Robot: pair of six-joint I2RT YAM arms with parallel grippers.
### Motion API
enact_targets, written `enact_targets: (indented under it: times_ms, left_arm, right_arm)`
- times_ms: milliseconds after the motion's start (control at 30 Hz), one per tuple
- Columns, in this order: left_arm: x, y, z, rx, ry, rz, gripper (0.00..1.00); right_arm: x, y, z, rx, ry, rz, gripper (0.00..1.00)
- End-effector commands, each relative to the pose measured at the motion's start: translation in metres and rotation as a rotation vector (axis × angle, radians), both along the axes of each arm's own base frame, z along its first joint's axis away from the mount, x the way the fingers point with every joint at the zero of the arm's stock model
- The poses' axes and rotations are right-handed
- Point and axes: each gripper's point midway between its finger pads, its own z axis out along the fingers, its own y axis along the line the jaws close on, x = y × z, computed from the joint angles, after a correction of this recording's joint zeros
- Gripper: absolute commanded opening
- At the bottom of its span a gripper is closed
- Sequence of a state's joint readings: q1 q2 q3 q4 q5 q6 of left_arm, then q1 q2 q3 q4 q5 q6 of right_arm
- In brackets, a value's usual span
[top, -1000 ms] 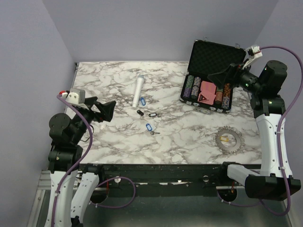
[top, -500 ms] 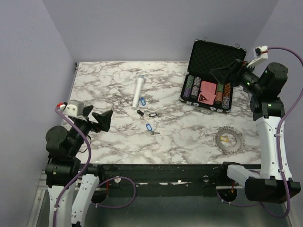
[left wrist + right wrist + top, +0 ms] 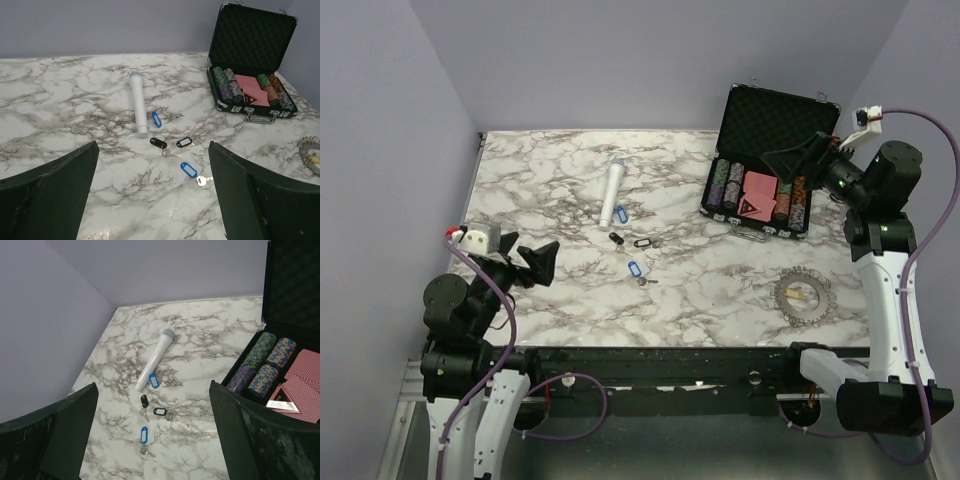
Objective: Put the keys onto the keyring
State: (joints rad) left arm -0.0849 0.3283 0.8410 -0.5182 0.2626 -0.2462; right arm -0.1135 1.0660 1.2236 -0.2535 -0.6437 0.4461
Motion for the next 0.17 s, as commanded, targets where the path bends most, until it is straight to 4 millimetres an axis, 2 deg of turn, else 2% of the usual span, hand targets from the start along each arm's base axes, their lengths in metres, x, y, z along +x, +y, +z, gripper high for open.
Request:
enact_targets:
  times_ms: [0,133]
  left_arm:
    - [-0.0004,0.0039,-0.0043,0.010,0.002,0.019,0.99]
    - [0.0004,0.0028,-0.0061,0.011,0.001,0.013,0.99]
  right_arm:
    - [-0.0006,-0.0036,0.0006,0.005,-0.015,-0.026,1.00]
    - [0.0012,-0.0045,-0.0025,-0.002,-0.022,-0.027,1.00]
